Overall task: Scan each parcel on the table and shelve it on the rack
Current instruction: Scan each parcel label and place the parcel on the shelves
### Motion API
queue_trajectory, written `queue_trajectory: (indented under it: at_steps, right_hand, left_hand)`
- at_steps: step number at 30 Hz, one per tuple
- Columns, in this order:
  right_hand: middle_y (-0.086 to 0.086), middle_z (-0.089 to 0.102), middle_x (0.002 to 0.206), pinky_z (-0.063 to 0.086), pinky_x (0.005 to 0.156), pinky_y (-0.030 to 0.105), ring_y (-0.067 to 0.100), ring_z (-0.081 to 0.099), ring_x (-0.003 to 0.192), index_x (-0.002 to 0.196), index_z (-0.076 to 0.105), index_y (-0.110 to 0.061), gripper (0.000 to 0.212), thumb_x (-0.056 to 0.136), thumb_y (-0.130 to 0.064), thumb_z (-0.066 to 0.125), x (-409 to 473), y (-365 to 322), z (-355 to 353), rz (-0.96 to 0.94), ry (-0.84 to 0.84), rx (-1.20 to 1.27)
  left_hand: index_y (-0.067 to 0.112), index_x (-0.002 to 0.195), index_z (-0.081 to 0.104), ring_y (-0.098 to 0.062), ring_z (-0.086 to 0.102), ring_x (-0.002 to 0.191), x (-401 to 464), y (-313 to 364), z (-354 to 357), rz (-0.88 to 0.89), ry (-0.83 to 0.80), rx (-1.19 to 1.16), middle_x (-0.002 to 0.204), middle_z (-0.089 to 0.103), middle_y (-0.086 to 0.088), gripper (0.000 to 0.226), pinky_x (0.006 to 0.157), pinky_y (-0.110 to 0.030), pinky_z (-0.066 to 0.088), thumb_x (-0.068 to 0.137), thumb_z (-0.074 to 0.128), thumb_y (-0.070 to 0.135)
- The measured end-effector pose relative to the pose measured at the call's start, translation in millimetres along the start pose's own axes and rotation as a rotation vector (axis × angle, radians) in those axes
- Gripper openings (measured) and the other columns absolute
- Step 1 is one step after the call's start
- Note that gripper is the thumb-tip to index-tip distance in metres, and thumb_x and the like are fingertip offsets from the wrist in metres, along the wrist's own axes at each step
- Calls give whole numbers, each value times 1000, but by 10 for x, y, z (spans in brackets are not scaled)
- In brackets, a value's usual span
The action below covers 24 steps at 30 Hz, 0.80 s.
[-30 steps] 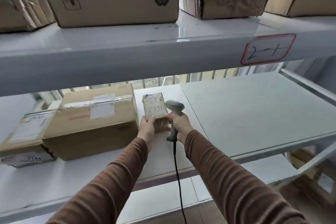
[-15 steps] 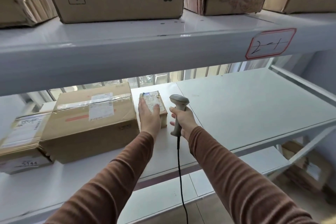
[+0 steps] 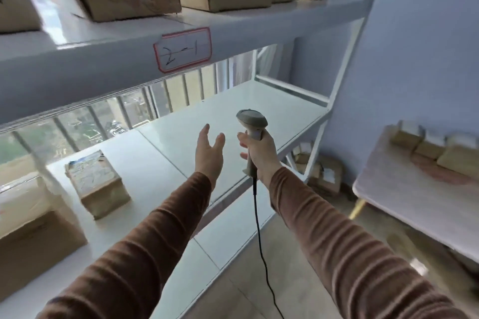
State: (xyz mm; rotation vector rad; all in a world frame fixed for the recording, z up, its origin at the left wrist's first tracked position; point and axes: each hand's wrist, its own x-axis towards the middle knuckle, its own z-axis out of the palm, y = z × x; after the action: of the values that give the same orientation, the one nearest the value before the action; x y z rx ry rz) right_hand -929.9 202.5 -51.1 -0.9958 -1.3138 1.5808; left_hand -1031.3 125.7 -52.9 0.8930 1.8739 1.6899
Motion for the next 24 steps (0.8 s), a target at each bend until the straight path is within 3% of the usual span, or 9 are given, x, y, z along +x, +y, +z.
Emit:
queue_trajectory:
  at_steps: [6,9,11,15,17,20,24]
  right_hand:
    - [4,69,95,57,76,37,20,66,82,112,64,-19,23,92,-22,74,16,-208,-1631,-18,283,-2]
    - [2,69,92,58,70,34,16,66,79,110,64,-18,19,92,-16,72,-24,-313,-2536,-52,400,39]
    - [1,69,94,55,68,35,16,67,82,111,63,-18,20,93,-17,72,-57,-372,-3156,-50,464,51]
    - [3,71,107,59,80,41,20,71,97,117,61,-19,25,94,-19,72,-96,-464,-4420,-43,575,62]
    - [3,72,113,59,86,44,22,72,102,120,62,-19,26,95,-20,72,-104,-512,-5037,-30,613,51]
    - [-4,70,104,60,83,41,17,70,94,109,62,-26,18,96,-19,72,-95,-604,-5871,-21,670,37]
    - [0,70,107,61,79,40,21,69,99,121,62,-18,30,94,-20,75,-41,-666,-6768,-8,758,12]
  left_hand:
    - [18,159,36,-18,37,149,-234,194,1587,15,-333,-26,164,38,0,55,120,-30,28,108,51,30]
    - [14,155,42,-21,48,141,-443,292,2488,21,-470,-57,154,51,-5,49,122,-39,34,107,52,25]
    - [13,154,44,-21,50,140,-620,339,3121,13,-557,-69,152,53,-4,49,122,-44,36,107,52,23]
    - [12,158,38,-18,43,146,-1050,446,4357,-40,-636,-92,161,44,-3,55,120,-30,32,108,53,25]
    - [12,159,35,-16,40,146,-1263,513,4949,-60,-692,-106,163,40,-2,56,121,-32,30,108,53,26]
    - [15,159,36,-12,43,138,-1521,609,5727,-66,-755,-111,161,42,1,54,111,-29,33,108,51,28]
    - [17,157,40,-20,45,145,-1754,682,6554,-80,-846,-90,158,48,-3,51,122,-41,34,108,49,30]
